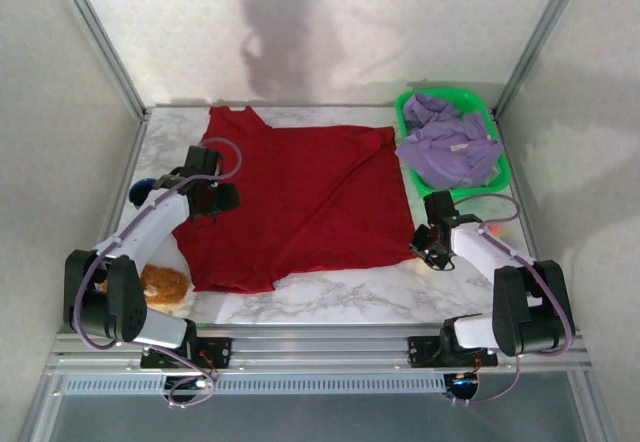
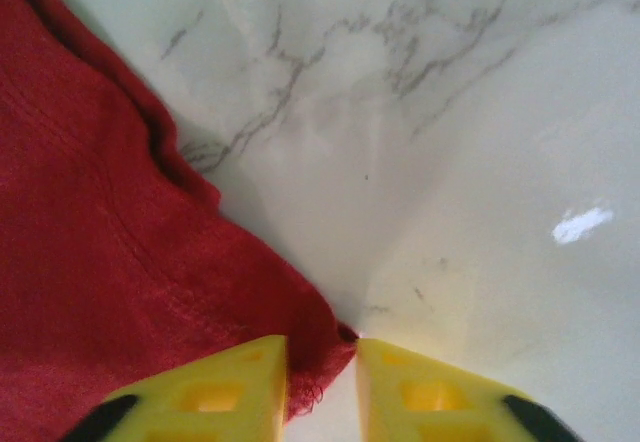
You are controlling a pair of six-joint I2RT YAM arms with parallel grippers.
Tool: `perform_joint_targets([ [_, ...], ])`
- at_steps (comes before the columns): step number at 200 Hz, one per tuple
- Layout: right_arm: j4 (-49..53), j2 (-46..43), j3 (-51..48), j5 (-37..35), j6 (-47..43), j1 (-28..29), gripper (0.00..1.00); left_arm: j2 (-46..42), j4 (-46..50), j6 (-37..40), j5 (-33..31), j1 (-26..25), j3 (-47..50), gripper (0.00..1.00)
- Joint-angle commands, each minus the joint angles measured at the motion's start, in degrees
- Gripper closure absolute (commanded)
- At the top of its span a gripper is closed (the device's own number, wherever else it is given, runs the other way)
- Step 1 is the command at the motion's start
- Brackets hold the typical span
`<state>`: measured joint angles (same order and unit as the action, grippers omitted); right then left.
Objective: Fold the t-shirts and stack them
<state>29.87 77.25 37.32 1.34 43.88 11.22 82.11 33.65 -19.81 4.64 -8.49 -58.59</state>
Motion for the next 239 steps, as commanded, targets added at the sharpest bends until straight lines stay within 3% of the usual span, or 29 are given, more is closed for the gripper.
perform_joint_targets([
  [1,1.1,-1.4,-0.3,-3.1,-0.7,-0.3,0.93,-1.5,0.4,-1.2,-1.5,-0.2,-0.1,0.39],
  [8,3.1,-2.8,0.1,-3.3,-0.8,-0.3,1.0,-1.5,0.6,-1.1,-1.6,-0.2,-0.3,0.39],
  [38,12.9,-11.3,-0.7,-6.4,1.0,-0.1,1.0,-1.5,2.0,-0.5,-2.1,-0.2,-0.9,0.39],
  [71,16.9,-17.5,-4.9,-4.4,5.5,0.0,1.0,-1.6,4.0,-0.7,-2.3,-0.1,-1.5,0.4],
  [127,15.5,-14.3,-4.7,-5.2,4.7,0.1,1.0,-4.1,15.2,-3.3,-4.0,-0.3,-3.3,0.41],
  [166,14.6,-17.1,-7.3,-3.2,5.4,0.6,1.0,-9.5,20.9,-8.2,-3.2,-0.5,4.6,0.42],
  [200,15.0,-14.2,-4.7,-2.0,1.7,0.5,1.0,-13.7,22.9,-13.2,0.6,-1.1,9.5,0.49],
  [239,13.9,-14.2,-4.9,-1.1,1.2,0.6,1.0,-17.7,23.5,-20.9,0.5,-6.0,14.0,0.5],
])
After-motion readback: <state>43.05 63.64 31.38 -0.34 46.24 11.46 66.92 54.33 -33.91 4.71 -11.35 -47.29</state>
